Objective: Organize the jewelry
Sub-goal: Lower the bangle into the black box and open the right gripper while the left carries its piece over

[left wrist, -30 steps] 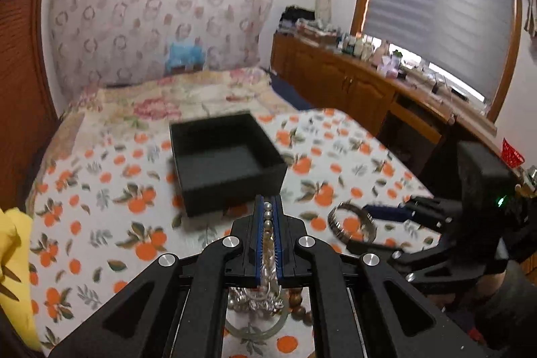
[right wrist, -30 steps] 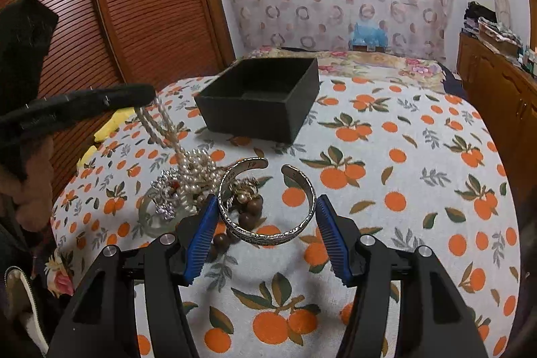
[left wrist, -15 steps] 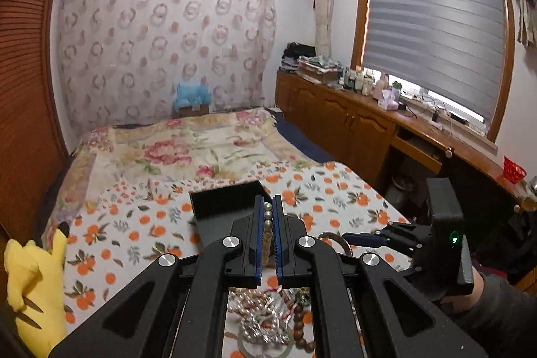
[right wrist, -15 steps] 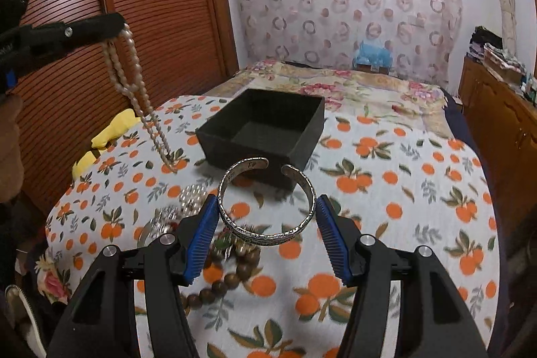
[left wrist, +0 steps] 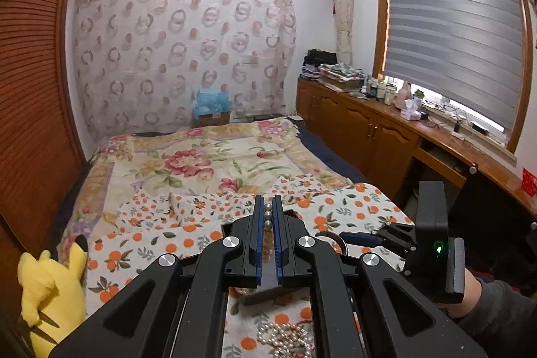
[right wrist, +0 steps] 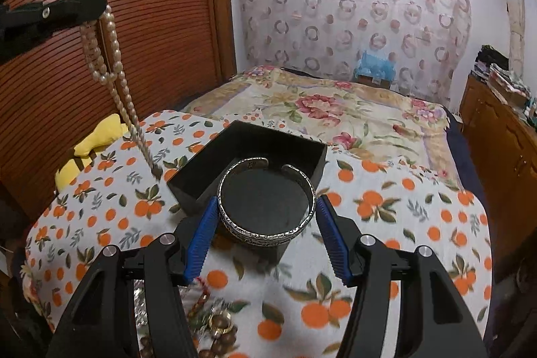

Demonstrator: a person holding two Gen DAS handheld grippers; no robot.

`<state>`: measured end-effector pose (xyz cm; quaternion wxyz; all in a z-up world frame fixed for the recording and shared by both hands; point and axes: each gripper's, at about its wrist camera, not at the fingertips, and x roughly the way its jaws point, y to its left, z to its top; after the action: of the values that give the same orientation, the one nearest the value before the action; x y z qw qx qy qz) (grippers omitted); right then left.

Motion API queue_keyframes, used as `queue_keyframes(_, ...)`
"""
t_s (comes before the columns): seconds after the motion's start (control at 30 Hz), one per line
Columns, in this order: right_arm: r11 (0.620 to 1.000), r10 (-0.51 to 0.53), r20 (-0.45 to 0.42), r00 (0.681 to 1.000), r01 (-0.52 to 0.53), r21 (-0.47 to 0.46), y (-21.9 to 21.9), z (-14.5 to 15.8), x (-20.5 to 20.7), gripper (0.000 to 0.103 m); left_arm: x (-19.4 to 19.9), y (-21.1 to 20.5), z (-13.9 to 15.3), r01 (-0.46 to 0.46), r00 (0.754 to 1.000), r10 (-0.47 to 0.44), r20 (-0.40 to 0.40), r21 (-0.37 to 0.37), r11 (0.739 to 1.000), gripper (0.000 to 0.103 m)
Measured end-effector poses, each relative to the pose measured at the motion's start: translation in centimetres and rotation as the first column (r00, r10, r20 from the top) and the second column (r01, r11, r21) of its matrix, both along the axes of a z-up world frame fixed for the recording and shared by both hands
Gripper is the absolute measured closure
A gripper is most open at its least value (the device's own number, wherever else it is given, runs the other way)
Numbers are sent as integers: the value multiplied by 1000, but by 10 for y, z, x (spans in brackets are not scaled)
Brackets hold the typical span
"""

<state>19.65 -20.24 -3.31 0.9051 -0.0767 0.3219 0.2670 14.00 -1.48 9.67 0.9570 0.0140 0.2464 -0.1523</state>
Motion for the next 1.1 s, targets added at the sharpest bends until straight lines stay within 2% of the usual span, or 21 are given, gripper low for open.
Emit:
queue_keyframes(0.33,1000,7,-5,1000,-7,-24,13,-7,18,41,33,-5,7,-25,1000,26,-5,31,999,99)
queue_keyframes(0.5,999,26,-13,1000,-27,-35,19,-12,20,40,49,-7,-7,-41,998,42,-37,37,998,99)
queue_keyframes(0.6,998,42,-14,999,-42,-37,22,-16,21,35,57,-9,-19,-41,997,44,-59,37,998,99)
queue_keyframes(0.67,999,41,-16,999,-41,-30,21,-16,22,35,62,-11,-28,-40,996,43,-74,41,998,99)
queue_keyframes(0.9,1000,11,-12,1000,-11,-5,3,-14,13,35,74,-18,-46,-34,993,39,-111,50,998,99)
queue_keyframes(1.1,1000,-15,-13,1000,15,9,-15,-15,1,35,83,-22,-61,-54,990,65,-124,90,994,99)
